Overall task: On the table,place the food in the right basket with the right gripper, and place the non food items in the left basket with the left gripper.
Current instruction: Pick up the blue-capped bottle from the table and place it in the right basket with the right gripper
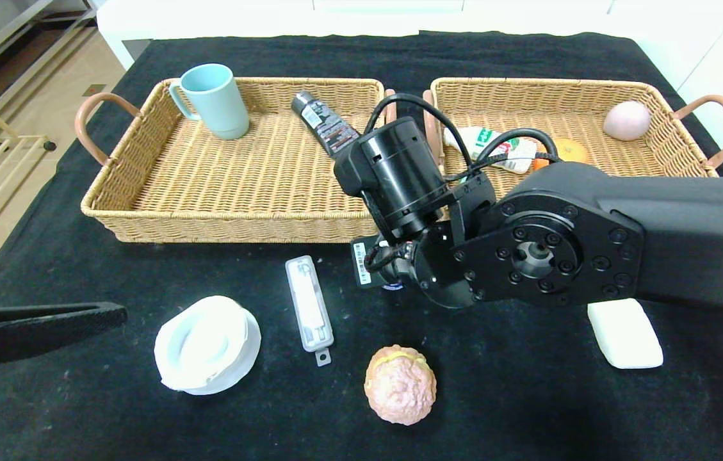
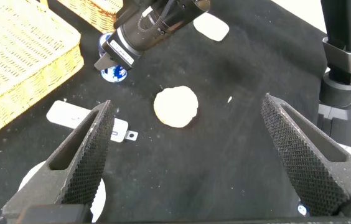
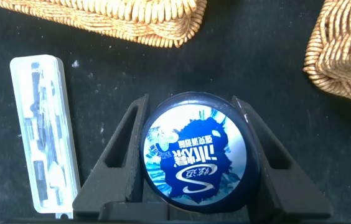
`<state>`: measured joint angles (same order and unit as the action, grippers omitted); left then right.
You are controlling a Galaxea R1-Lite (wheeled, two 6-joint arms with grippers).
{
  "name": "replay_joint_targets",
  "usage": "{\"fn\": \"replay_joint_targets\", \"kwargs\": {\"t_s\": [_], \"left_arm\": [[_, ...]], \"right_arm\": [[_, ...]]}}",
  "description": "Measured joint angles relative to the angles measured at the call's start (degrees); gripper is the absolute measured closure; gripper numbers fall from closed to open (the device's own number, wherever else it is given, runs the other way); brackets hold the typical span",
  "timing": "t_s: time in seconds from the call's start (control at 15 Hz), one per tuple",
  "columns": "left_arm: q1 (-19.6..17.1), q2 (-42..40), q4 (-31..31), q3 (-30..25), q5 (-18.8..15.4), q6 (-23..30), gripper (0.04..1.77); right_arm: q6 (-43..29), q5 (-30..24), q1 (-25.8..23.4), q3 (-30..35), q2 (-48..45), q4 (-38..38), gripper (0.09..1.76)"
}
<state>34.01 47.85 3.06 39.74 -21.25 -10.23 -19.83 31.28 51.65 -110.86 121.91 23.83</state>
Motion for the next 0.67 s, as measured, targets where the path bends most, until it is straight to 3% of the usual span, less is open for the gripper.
{"fn": "replay_joint_targets", "kwargs": {"t_s": [0.67], "left_arm": [[0.09,0.00,-0.39,-0.16,0.00,-1.40,0.09]], "right_arm": [[0.11,1.13,1.38,-0.39,-4.32,2.07,0.93]]}}
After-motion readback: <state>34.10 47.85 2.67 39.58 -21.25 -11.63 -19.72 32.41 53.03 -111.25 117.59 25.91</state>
